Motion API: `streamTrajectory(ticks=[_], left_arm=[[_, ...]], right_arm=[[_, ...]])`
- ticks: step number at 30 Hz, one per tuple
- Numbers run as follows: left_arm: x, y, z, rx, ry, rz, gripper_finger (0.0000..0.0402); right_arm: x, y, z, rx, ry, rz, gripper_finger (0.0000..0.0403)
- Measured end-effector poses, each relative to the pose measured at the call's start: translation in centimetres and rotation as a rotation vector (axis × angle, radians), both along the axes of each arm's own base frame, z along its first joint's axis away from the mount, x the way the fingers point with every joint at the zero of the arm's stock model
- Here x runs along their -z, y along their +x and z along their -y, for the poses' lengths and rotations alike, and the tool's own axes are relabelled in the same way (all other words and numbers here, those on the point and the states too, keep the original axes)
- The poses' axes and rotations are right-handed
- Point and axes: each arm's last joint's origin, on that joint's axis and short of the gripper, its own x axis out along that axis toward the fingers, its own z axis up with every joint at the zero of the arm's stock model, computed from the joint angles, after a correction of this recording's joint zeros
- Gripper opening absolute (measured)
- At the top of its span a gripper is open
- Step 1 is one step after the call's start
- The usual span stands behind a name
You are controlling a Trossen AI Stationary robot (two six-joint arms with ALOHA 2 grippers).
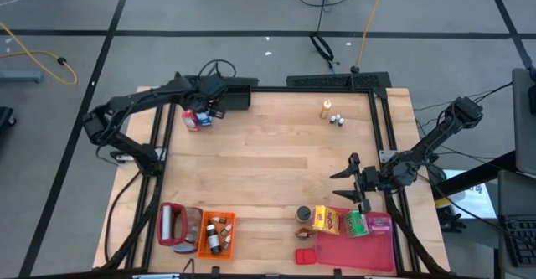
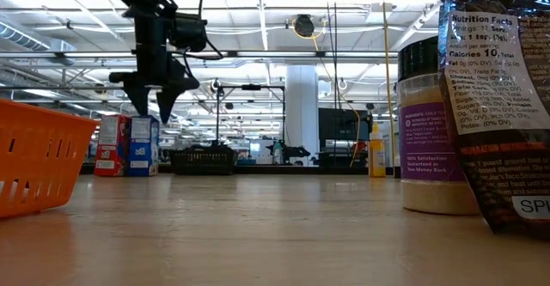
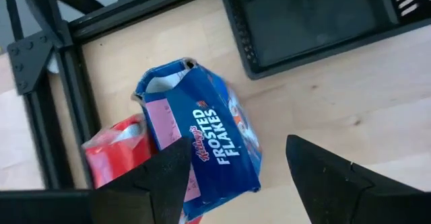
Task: Pick & Place Kitchen Items
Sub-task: Put the blue cereal box into the red bin
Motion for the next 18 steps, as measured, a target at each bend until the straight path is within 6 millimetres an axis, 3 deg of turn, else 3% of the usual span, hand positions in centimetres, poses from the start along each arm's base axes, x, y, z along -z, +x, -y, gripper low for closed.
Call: streamTrajectory(ticks=[5, 8, 18], left_arm=[[0.44, -0.13, 0.10, 0.003, -0.006, -0.010, 0.0242], [0.44, -0.13, 0.10, 0.002, -0.006, -0.009, 0.0215], [0.43, -0.20, 0.08, 0.034, 0.005, -0.040, 0.0021]], right_arm=[[0.00, 0.00, 0.00, 0.000, 0.000, 0.000, 0.0210], [0.00, 0.01, 0.02, 0.002, 0.000, 0.000, 0.0210], [0.00, 0.01, 0.02, 0.004, -0.016, 0.002, 0.0210]])
